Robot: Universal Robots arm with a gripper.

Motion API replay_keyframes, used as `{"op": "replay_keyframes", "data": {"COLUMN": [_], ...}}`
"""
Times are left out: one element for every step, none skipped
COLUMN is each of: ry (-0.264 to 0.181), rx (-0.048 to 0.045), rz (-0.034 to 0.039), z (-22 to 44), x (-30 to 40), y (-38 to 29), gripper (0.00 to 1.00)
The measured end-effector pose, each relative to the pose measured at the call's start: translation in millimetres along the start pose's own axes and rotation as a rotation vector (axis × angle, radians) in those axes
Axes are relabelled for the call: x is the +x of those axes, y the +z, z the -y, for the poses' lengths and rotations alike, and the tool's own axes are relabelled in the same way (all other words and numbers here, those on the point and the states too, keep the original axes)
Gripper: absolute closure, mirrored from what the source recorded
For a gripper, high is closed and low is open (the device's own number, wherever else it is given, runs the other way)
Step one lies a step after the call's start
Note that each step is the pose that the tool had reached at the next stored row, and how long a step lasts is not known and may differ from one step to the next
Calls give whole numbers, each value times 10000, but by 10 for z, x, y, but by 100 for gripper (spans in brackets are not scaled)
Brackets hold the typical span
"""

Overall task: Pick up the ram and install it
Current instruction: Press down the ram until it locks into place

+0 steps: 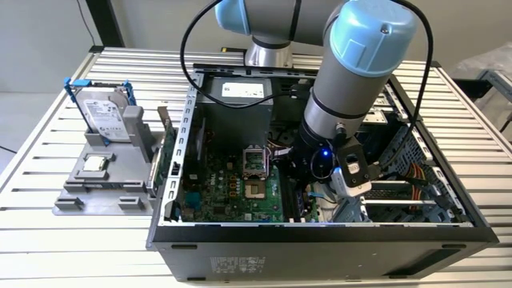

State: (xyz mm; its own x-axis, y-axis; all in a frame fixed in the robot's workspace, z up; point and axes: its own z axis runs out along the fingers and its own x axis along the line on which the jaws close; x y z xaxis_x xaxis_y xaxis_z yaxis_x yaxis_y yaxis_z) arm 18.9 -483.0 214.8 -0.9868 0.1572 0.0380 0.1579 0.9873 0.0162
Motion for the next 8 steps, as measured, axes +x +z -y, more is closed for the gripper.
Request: {"op": "replay_keyframes", "data": {"ry": [1, 0, 1, 1, 0, 0, 0, 1], "rx": [0, -1, 1, 1, 1, 0, 0, 9], "rz": [0, 0, 0, 0, 0, 0, 0, 0], "z": [0, 0, 1, 1, 1, 1, 1, 1], "x": [0, 0, 0, 0, 0, 0, 0, 0], "y": [0, 0, 0, 0, 0, 0, 0, -1], "gripper": [100, 100, 0, 0, 0, 0, 0, 0]}}
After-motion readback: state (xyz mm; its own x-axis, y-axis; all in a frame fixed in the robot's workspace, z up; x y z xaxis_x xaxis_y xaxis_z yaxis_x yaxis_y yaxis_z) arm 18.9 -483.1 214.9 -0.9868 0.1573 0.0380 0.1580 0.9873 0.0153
